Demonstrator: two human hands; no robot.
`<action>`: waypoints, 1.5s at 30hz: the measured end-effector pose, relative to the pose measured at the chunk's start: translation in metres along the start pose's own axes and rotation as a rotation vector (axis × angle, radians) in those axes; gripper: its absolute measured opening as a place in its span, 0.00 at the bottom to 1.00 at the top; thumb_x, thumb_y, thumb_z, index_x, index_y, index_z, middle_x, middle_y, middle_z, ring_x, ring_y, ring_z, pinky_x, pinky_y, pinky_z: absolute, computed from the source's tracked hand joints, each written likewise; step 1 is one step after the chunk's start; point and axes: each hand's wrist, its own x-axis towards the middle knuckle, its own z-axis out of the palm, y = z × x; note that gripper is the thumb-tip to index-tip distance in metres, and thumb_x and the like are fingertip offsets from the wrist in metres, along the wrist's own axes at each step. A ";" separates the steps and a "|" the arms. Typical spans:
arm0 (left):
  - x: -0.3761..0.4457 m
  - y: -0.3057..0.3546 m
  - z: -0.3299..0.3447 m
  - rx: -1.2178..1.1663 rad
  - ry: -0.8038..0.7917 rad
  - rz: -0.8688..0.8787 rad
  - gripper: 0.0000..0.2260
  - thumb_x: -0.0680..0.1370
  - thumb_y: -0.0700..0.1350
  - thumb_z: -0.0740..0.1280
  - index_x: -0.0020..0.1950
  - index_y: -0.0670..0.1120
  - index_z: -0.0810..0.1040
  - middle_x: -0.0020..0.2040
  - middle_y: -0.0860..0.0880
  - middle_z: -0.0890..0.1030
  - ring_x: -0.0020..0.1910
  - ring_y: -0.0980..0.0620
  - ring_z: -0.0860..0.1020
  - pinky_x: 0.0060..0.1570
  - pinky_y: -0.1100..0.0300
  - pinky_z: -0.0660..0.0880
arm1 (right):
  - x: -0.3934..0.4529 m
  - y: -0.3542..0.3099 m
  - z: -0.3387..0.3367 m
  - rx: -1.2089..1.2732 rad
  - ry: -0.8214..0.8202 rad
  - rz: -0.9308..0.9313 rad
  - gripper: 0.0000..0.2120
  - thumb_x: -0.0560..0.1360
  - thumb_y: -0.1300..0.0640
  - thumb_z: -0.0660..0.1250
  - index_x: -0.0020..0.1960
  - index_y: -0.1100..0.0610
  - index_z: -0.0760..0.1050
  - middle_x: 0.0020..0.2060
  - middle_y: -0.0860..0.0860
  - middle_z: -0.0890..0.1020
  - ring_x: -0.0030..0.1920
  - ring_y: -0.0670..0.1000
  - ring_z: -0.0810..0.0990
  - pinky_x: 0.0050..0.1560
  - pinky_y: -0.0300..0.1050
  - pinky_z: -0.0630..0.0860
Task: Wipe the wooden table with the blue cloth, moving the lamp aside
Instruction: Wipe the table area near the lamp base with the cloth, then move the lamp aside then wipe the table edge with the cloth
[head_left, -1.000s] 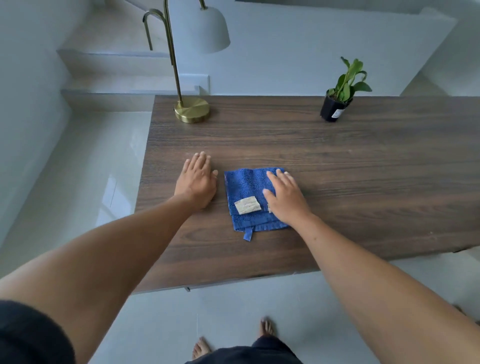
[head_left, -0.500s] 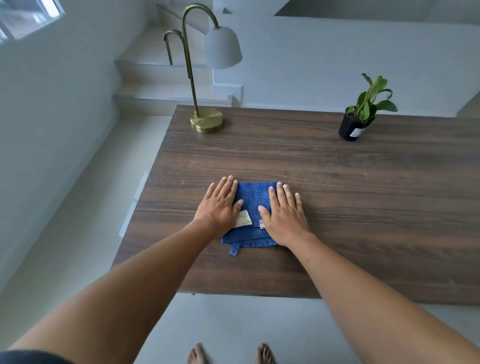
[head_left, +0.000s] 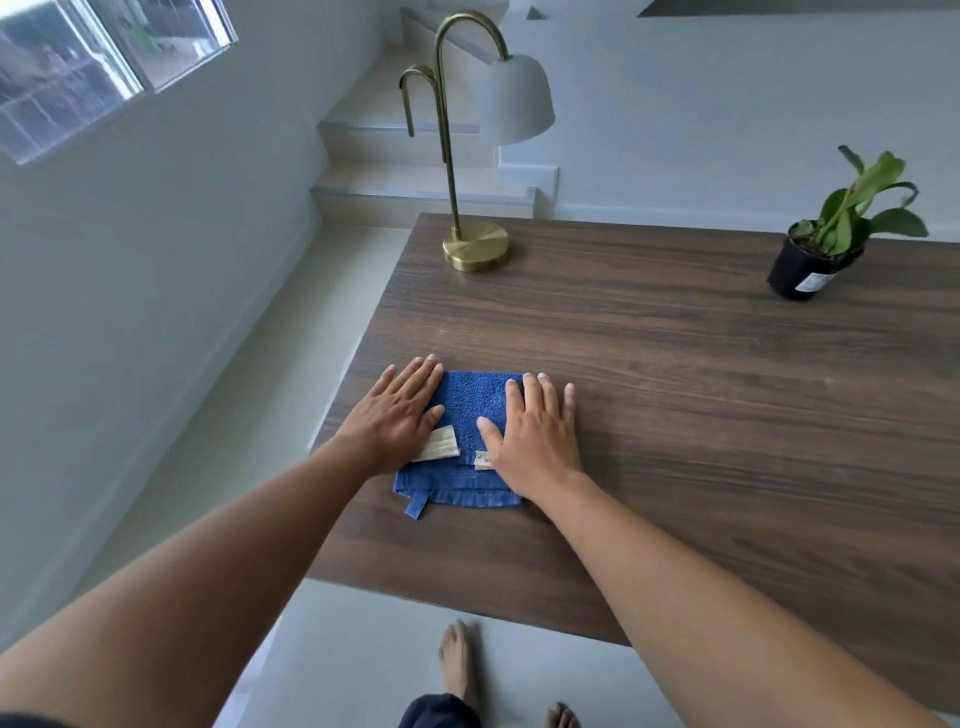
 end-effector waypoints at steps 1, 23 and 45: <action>0.004 -0.009 0.000 0.005 0.005 0.014 0.28 0.84 0.58 0.44 0.81 0.48 0.44 0.81 0.52 0.44 0.79 0.56 0.40 0.77 0.54 0.37 | 0.007 0.002 -0.001 0.013 0.018 -0.017 0.34 0.81 0.39 0.52 0.78 0.60 0.58 0.77 0.59 0.61 0.78 0.58 0.53 0.77 0.62 0.40; 0.249 -0.089 -0.041 -0.756 0.110 -0.182 0.22 0.84 0.54 0.57 0.77 0.49 0.63 0.74 0.47 0.69 0.73 0.46 0.67 0.71 0.52 0.65 | 0.259 0.018 -0.029 0.156 0.016 0.228 0.49 0.72 0.33 0.69 0.80 0.58 0.52 0.79 0.55 0.56 0.79 0.55 0.53 0.78 0.52 0.51; 0.270 -0.020 -0.049 -0.915 0.313 -0.171 0.10 0.82 0.46 0.59 0.45 0.48 0.79 0.40 0.56 0.83 0.38 0.67 0.77 0.42 0.64 0.71 | 0.216 0.043 -0.035 0.478 0.125 0.236 0.51 0.64 0.43 0.81 0.77 0.64 0.61 0.76 0.53 0.64 0.74 0.53 0.64 0.71 0.40 0.60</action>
